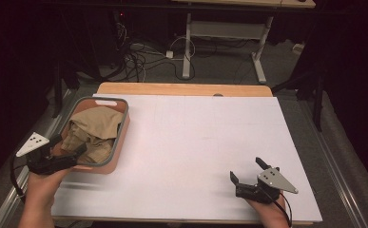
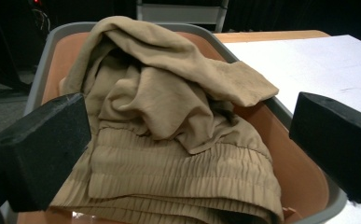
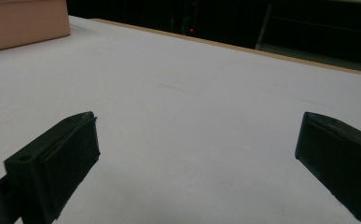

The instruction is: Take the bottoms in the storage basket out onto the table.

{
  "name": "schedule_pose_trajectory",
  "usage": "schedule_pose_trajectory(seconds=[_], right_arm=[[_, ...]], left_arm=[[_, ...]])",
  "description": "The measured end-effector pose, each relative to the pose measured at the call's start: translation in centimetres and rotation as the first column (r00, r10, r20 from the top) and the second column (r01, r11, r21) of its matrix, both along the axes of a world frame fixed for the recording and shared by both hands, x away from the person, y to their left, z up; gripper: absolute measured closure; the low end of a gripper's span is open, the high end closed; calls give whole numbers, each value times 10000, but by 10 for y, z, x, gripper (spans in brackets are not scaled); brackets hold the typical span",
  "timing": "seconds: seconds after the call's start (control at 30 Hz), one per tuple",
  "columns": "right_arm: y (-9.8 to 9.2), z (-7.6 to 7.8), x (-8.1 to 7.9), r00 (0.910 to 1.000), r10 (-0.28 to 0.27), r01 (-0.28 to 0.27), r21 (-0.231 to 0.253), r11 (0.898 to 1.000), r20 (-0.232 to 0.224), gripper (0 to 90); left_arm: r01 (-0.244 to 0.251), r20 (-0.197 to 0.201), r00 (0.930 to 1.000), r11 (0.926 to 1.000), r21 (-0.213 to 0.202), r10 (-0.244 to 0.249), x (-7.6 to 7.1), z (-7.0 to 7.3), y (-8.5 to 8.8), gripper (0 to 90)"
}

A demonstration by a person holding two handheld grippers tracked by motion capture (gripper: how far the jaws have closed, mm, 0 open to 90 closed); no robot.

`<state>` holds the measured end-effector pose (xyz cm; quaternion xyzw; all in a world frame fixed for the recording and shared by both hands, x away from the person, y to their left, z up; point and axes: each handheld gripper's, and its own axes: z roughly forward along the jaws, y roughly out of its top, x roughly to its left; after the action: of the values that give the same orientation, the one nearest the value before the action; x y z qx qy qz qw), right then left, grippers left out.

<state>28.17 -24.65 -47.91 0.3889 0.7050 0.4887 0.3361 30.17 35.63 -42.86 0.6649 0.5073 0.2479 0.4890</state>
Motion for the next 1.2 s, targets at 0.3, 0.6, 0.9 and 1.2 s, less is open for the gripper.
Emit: schedule_pose_trajectory(seconds=[0.3, 0.6, 0.9, 1.2], right_arm=[[1, 0, 0, 10000, 28, -28, -11, 10000, -11, 6], [1, 0, -1, 10000, 42, -42, -13, 10000, -14, 6], [3, 1, -1, 9999, 111, -111, -103, 9999, 31, 6], [0, 3, -3, 9999, 62, -62, 5, 10000, 118, 6]], left_arm=[[-43, -56, 10000, 10000, -63, 43, 1, -3, 2, 0], [49, -46, 10000, 10000, -24, -49, 3, -3, -3, 0], [22, 232, 9997, 10000, -2, -22, 5, 0, -10, 0], [-67, 475, 9989, 9999, 115, 61, 19, 19, -14, 0]])
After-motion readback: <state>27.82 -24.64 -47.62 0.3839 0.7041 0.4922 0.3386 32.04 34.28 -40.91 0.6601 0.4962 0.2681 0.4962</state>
